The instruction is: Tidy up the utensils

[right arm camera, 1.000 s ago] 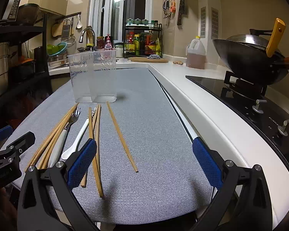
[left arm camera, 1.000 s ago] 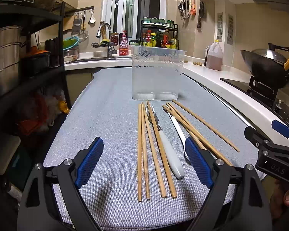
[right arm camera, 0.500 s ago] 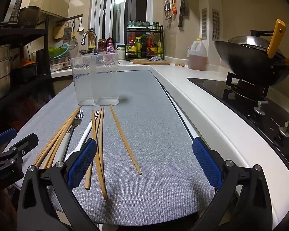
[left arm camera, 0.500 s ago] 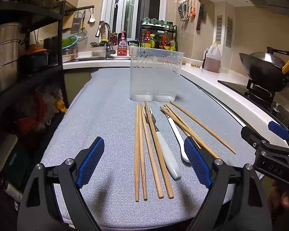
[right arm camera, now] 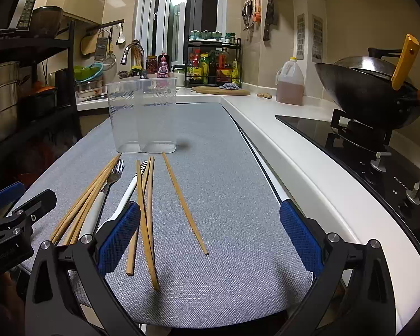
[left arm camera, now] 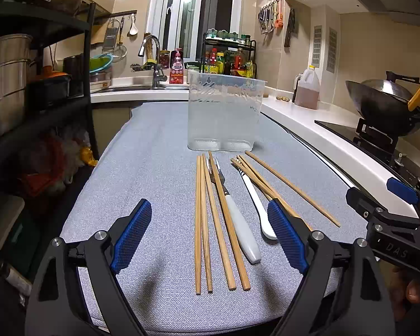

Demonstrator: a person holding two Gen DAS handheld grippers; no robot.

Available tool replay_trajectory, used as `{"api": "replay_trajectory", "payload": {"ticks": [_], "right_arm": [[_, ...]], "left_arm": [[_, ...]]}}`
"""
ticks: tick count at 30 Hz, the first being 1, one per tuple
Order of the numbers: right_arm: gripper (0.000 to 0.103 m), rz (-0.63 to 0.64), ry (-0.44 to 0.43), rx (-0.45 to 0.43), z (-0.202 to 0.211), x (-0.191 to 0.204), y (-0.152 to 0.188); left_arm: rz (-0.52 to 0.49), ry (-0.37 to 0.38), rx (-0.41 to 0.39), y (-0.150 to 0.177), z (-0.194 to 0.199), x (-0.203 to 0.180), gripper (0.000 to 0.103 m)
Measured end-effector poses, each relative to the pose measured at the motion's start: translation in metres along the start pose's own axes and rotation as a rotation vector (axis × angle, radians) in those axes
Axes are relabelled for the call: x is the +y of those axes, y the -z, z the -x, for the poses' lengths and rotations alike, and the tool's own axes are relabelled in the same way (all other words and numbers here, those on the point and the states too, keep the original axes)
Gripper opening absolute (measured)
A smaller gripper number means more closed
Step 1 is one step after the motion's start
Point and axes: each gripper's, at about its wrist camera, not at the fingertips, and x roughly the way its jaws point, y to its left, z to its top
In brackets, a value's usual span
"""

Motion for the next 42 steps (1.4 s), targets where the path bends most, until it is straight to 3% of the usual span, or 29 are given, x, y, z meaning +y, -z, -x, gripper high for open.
{"api": "replay_trajectory", "payload": {"ticks": [38, 42], "right_arm": [[0.097, 0.008, 0.011, 0.000, 0.0005, -0.0012, 0.0035], [0.089, 0.000, 0.008, 0.013, -0.0016, -0.0026, 0.0037]], "left_arm": [[0.000, 0.004, -0.005, -0.0031, 0.0018, -0.0014, 0.082], [0.002, 0.004, -0.003, -0.0026, 0.0018, -0.0007, 0.082]]}}
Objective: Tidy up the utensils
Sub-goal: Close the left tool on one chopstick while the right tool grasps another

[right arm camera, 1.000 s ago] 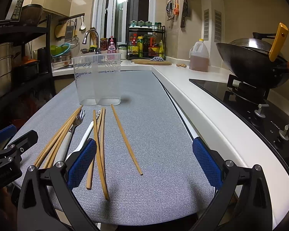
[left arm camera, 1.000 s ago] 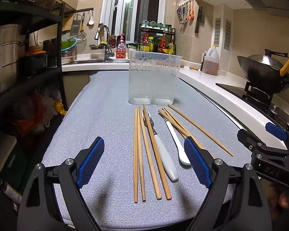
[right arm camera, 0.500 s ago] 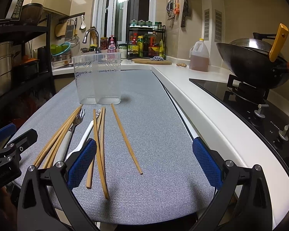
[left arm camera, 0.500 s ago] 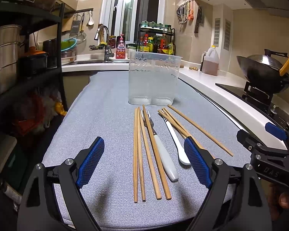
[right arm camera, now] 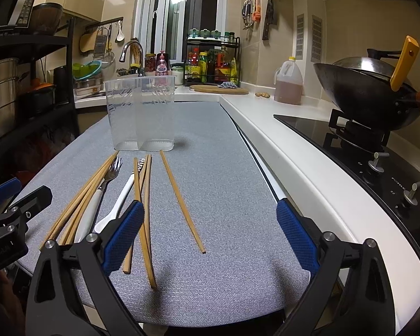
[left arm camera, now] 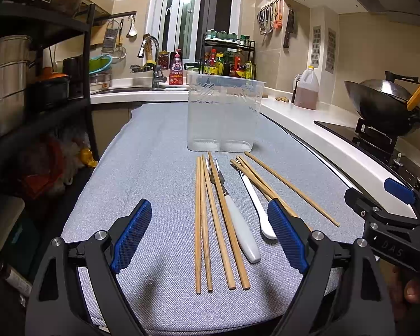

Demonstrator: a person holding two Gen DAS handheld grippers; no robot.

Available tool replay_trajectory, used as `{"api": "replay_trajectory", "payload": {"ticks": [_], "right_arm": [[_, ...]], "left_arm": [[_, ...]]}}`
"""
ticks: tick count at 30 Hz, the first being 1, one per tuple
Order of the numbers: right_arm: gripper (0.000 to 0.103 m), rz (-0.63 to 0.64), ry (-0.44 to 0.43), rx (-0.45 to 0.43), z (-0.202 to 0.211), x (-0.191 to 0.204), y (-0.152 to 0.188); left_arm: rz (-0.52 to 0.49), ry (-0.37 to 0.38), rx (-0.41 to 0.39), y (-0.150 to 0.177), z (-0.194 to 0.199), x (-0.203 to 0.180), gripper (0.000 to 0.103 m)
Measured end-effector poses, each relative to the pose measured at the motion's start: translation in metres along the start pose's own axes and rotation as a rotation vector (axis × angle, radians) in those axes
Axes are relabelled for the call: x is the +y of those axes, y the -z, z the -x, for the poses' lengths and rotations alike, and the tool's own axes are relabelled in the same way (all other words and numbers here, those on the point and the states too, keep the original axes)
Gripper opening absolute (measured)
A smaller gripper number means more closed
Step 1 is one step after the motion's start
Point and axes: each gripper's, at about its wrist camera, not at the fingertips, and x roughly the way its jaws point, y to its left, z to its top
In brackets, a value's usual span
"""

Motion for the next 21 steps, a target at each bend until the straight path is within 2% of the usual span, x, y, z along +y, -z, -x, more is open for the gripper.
{"api": "replay_trajectory", "payload": {"ticks": [3, 4, 7, 8, 12, 16, 21], "right_arm": [[0.080, -0.010, 0.000, 0.020, -0.005, -0.004, 0.002], [0.078, -0.013, -0.003, 0.026, -0.007, -0.005, 0.003], [0.068, -0.019, -0.013, 0.040, -0.013, -0.007, 0.004], [0.062, -0.029, -0.019, 0.051, -0.018, -0.010, 0.005], [0.042, -0.055, -0.043, 0.102, -0.033, -0.013, 0.011], [0.038, -0.045, -0.069, 0.123, -0.041, -0.010, 0.017], [0.032, -0.057, -0.085, 0.161, -0.052, -0.010, 0.022]], "left_arm": [[0.030, -0.005, 0.031, 0.001, -0.005, 0.006, 0.082], [0.043, -0.013, 0.044, 0.001, -0.008, 0.009, 0.079], [0.074, -0.031, 0.089, 0.004, -0.016, 0.016, 0.067], [0.079, -0.031, 0.098, 0.006, -0.017, 0.019, 0.060], [0.078, -0.019, 0.131, 0.012, -0.022, 0.021, 0.042], [0.051, -0.013, 0.157, 0.019, -0.026, 0.023, 0.023], [0.046, -0.012, 0.214, 0.028, -0.033, 0.025, 0.015]]}}
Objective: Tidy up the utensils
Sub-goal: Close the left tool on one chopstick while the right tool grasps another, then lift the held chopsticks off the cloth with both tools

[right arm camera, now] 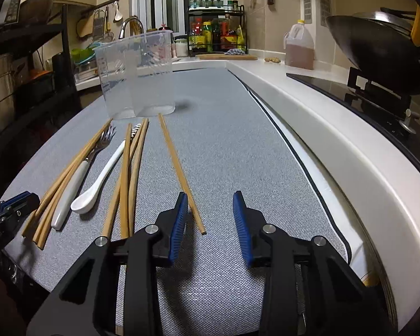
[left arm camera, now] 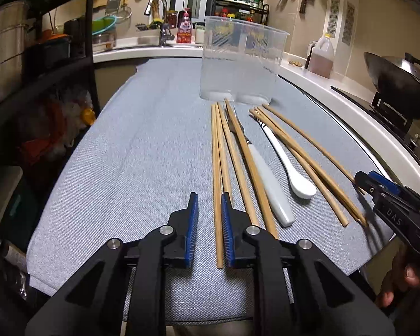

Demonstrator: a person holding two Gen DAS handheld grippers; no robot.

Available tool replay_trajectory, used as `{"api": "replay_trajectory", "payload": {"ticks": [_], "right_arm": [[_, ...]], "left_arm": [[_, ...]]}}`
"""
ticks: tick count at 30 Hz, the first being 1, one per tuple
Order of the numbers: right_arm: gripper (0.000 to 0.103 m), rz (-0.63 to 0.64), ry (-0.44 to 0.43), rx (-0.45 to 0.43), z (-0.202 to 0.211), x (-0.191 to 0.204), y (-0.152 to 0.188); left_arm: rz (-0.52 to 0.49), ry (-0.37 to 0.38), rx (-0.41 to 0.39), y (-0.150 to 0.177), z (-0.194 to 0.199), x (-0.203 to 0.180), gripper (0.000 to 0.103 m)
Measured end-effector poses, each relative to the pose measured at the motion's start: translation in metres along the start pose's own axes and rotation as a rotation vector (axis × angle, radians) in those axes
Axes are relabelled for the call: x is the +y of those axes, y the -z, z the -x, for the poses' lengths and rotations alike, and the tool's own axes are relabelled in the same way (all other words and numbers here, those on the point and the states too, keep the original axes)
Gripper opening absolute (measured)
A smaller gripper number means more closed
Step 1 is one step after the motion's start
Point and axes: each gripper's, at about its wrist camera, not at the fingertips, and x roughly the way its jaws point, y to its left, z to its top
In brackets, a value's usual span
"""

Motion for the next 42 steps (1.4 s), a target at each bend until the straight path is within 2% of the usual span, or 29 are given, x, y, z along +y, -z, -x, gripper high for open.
{"api": "replay_trajectory", "payload": {"ticks": [4, 7, 8, 9, 12, 18, 28, 42], "right_arm": [[0.028, 0.023, 0.000, 0.010, -0.005, 0.003, 0.000], [0.016, 0.035, -0.021, 0.012, -0.005, 0.007, 0.001], [0.010, 0.046, -0.035, 0.012, -0.005, 0.009, 0.001], [0.007, 0.053, -0.041, 0.011, -0.005, 0.011, 0.001], [0.005, 0.062, -0.069, 0.012, -0.003, 0.015, 0.003], [0.005, 0.080, -0.103, 0.010, -0.001, 0.021, 0.006], [0.008, 0.080, -0.083, -0.004, 0.000, 0.020, 0.007], [0.005, 0.104, -0.051, -0.011, 0.000, 0.025, 0.008]], "left_arm": [[-0.041, -0.016, 0.001, 0.003, 0.001, -0.006, 0.014], [-0.066, -0.022, -0.005, 0.005, 0.001, -0.009, 0.014], [-0.066, -0.023, -0.006, 0.004, 0.001, -0.009, 0.012], [-0.064, -0.031, -0.008, 0.003, 0.000, -0.009, 0.006], [-0.039, -0.032, -0.012, 0.001, -0.001, -0.004, 0.006], [-0.010, -0.029, -0.022, 0.000, -0.001, 0.002, 0.006], [-0.022, -0.045, -0.038, 0.006, 0.005, 0.000, 0.007], [-0.038, -0.052, -0.050, 0.009, 0.006, -0.003, 0.006]]}}
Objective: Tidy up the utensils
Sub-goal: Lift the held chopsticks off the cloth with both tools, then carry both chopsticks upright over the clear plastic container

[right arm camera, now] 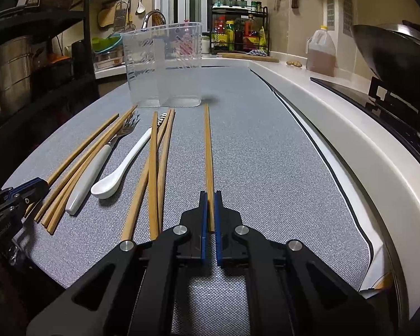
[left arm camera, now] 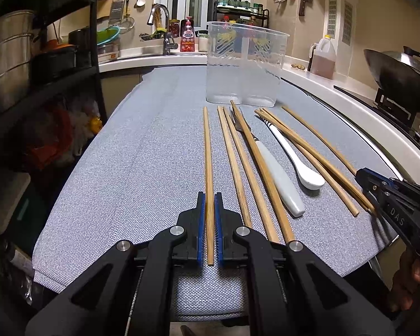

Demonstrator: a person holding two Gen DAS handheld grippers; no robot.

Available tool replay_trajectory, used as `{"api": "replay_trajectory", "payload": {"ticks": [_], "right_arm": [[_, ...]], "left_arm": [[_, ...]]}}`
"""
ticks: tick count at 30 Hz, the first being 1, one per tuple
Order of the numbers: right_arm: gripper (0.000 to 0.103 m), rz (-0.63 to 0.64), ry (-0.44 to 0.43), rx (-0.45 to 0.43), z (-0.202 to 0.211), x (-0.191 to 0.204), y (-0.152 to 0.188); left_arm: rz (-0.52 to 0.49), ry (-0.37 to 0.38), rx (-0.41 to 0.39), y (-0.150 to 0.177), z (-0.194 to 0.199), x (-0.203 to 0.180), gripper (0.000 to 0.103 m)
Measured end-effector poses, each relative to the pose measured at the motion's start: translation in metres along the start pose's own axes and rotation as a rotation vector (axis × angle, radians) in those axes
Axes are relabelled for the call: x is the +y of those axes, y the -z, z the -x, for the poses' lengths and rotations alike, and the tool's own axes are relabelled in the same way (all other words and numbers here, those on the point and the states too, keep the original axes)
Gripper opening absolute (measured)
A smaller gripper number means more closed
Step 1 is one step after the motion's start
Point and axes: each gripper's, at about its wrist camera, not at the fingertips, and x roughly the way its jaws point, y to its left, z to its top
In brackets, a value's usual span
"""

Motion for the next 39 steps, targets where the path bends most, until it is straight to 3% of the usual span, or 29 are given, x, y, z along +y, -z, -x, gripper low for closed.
{"api": "replay_trajectory", "payload": {"ticks": [7, 25, 32, 39], "right_arm": [[0.005, -0.022, -0.019, 0.003, 0.006, -0.003, -0.002], [0.004, 0.039, -0.022, -0.206, 0.086, 0.001, -0.063], [0.004, 0.025, -0.040, -0.251, 0.100, 0.000, -0.098], [0.004, 0.012, -0.081, -0.235, 0.099, 0.005, -0.150]], "left_arm": [[-0.019, 0.018, -0.019, -0.005, 0.008, -0.004, 0.006], [-0.016, 0.031, -0.213, -0.042, 0.062, -0.004, 0.006], [-0.027, 0.031, -0.280, -0.075, 0.077, 0.001, 0.006], [0.002, 0.053, -0.280, -0.128, 0.074, 0.015, 0.006]]}}
